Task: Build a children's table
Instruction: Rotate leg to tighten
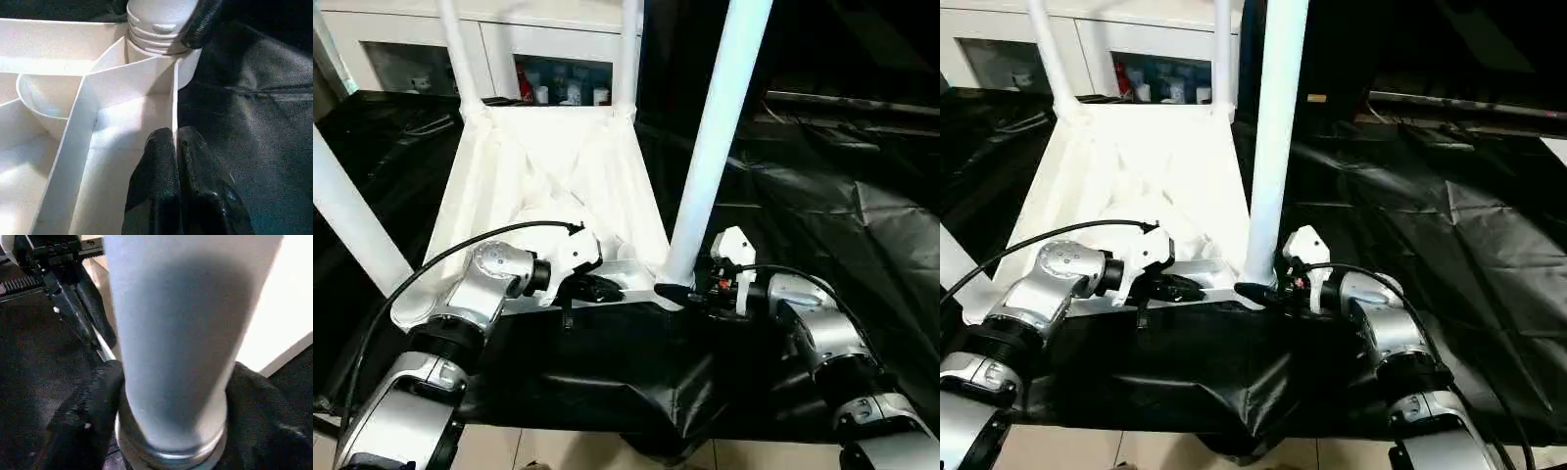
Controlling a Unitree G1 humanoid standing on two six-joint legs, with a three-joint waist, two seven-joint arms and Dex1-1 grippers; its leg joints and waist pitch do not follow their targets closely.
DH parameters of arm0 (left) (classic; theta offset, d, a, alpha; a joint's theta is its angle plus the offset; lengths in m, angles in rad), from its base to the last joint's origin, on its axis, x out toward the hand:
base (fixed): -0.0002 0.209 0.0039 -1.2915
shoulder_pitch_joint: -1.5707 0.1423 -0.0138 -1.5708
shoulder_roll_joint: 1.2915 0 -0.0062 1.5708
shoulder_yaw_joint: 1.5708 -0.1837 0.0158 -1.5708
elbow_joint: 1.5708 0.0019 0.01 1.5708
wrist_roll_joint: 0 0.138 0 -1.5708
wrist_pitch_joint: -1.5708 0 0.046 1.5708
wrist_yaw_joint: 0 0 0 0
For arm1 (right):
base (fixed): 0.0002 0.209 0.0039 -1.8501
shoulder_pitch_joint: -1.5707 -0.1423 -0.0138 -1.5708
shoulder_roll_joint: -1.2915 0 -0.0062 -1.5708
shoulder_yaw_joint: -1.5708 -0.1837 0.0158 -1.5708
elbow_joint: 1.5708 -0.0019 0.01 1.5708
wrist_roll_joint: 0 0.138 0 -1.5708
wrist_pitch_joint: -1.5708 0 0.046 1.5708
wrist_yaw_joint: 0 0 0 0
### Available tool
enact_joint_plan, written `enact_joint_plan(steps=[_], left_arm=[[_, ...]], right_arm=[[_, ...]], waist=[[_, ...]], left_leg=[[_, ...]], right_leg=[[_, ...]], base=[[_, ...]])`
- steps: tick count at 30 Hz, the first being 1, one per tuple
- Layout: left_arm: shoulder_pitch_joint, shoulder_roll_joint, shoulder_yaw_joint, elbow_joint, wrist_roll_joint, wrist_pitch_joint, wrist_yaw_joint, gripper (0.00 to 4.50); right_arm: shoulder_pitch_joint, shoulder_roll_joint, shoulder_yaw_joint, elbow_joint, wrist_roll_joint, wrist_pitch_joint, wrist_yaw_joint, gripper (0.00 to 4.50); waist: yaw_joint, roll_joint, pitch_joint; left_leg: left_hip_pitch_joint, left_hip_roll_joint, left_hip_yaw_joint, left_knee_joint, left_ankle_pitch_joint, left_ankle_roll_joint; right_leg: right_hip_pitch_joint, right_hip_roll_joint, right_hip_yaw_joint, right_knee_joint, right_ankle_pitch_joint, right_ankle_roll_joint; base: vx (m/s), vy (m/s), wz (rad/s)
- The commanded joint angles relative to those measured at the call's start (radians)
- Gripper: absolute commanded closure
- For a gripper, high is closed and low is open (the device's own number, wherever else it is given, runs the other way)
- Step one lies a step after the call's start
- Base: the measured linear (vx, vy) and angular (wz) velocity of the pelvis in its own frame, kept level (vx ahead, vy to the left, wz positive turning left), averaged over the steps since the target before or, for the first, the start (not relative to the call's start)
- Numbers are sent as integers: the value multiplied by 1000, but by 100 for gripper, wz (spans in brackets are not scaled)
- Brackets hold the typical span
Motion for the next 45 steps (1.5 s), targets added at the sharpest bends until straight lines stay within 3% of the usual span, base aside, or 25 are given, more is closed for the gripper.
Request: enact_joint_plan(steps=[1, 8, 11, 13, 15, 17, 18, 19, 21, 22, 24, 25, 26, 27, 31, 35, 36, 39, 40, 41, 42, 45], left_arm=[[40, -10, -35, 30, 12, 16, -9, 450], [35, -13, -34, 38, 26, 25, 29, 450], [32, -18, -33, 44, 32, 29, 49, 450], [18, -58, -24, 64, 47, 48, 147, 450], [-4, -134, -17, 88, 66, 83, 286, 450], [-10, -165, -20, 91, 71, 98, 321, 450], [-18, -210, -25, 98, 78, 117, 373, 450], [-23, -234, -27, 102, 82, 127, 401, 450], [-24, -239, -27, 103, 82, 129, 407, 450], [-45, -321, -32, 118, 96, 158, 512, 450], [-53, -347, -36, 124, 104, 162, 547, 450], [-53, -347, -36, 124, 104, 162, 547, 450], [-55, -352, -38, 124, 105, 150, 543, 450], [-55, -351, -39, 123, 106, 142, 537, 450], [-40, -318, -40, 106, 103, 120, 480, 450], [-20, -273, -41, 86, 90, 100, 395, 450], [-6, -230, -44, 71, 81, 85, 324, 450], [0, -208, -48, 63, 80, 86, 291, 450], [14, -151, -56, 48, 65, 65, 184, 450], [14, -150, -56, 47, 64, 64, 182, 450], [25, -108, -62, 34, 48, 39, 94, 450], [35, -60, -67, 10, 36, 46, 8, 450]], right_arm=[[-13, 9, 18, 10, 4, 9, 35, 162], [-1, 22, 11, 4, 7, 16, 2, 182], [4, 28, 8, 3, 6, 18, -15, 183], [10, 67, -18, 32, -25, 10, -182, 183], [13, 145, -79, 72, -39, 23, -443, 183], [12, 175, -103, 80, -30, 39, -520, 183], [11, 212, -114, 90, -36, 48, -607, 183], [10, 228, -111, 95, -47, 47, -645, 183], [9, 231, -110, 96, -50, 48, -651, 183], [-8, 290, -79, 115, -98, 41, -757, 183], [-18, 310, -63, 122, -118, 33, -788, 183], [-18, 310, -63, 122, -118, 33, -788, 183], [-28, 324, -77, 124, -102, 17, -787, 127], [-31, 326, -83, 123, -95, 10, -783, 114], [-33, 304, -93, 113, -79, -2, -722, 78], [-23, 255, -68, 77, -59, 13, -579, 78], [-7, 197, -32, 37, -46, 18, -428, 78], [2, 169, -14, 18, -40, 17, -364, 78], [15, 100, 16, -26, -21, 23, -218, 78], [15, 99, 17, -26, -20, 23, -215, 78], [19, 54, 31, -50, -8, 30, -121, 78], [25, -3, 63, -79, -13, 38, -6, 78]], waist=[[1, -7, -41], [0, -5, -42], [-1, -6, -40], [-3, -5, -35], [-8, -4, -31], [-10, -5, -35], [-9, -7, -33], [-10, 2, -34], [-10, -2, -35], [-12, 13, -37], [-11, 5, -38], [-11, 9, -40], [-9, 13, -40], [-11, 10, -40], [-9, 11, -43], [-9, 8, -43], [-9, 8, -42], [-9, 8, -42], [-8, 5, -42], [-6, 5, -40], [-7, 7, -41], [-7, 10, -43]], left_leg=[[-2, 29, -2, -62, -199, 82], [-1, 28, -1, -60, -188, 83], [-1, 28, -1, -62, -206, 77], [1, 29, -2, -67, -234, 61], [8, 27, -5, -71, -283, 17], [6, 25, -10, -73, -298, 6], [6, 24, -8, -71, -305, 15], [7, 24, -7, -72, -307, 15], [5, 22, -8, -72, -306, 19], [6, 23, -7, -71, -303, 13], [5, 20, -6, -70, -306, 18], [4, 20, -5, -70, -300, 24], [4, 20, -6, -70, -300, 27], [-3, 18, -6, -70, -298, 36], [-5, 19, -4, -69, -278, 53], [-8, 21, -3, -67, -271, 73], [-8, 20, -3, -68, -265, 76], [-10, 22, -3, -67, -255, 85], [-8, 21, -3, -66, -255, 86], [-11, 22, -3, -67, -257, 97], [-9, 25, -3, -68, -261, 99], [-5, 28, -3, -67, -249, 95]], right_leg=[[47, -52, 42, -63, -186, -232], [48, -50, 42, -60, -159, -236], [46, -52, 42, -65, -200, -228], [40, -52, 43, -72, -252, -214], [32, -56, 44, -85, -378, -174], [35, -57, 41, -92, -443, -140], [31, -55, 41, -95, -448, -130], [28, -54, 43, -97, -436, -128], [31, -52, 41, -96, -429, -125], [28, -50, 42, -94, -396, -129], [31, -47, 39, -94, -383, -132], [31, -49, 41, -94, -372, -130], [31, -49, 40, -94, -364, -131], [34, -48, 39, -93, -357, -130], [38, -48, 39, -89, -315, -140], [41, -50, 39, -87, -302, -151], [43, -49, 38, -88, -304, -152], [43, -51, 39, -87, -299, -156], [43, -50, 38, -88, -306, -159], [47, -49, 38, -87, -307, -160], [43, -51, 39, -86, -302, -166], [41, -50, 40, -79, -256, -192]], base=[[0, 0, 0], [0, 0, 0], [0, 0, 0], [0, 0, 0], [0, 0, 0], [0, 0, 0], [0, 0, 0], [0, 0, 0], [0, 0, 0], [0, 0, 0], [0, 0, 0], [0, 0, 0], [0, 0, 0], [0, 0, 0], [0, 0, 0], [0, 0, 0], [0, 0, 0], [0, 0, 0], [0, 0, 0], [0, 0, 0], [0, 0, 0], [0, 0, 0]])
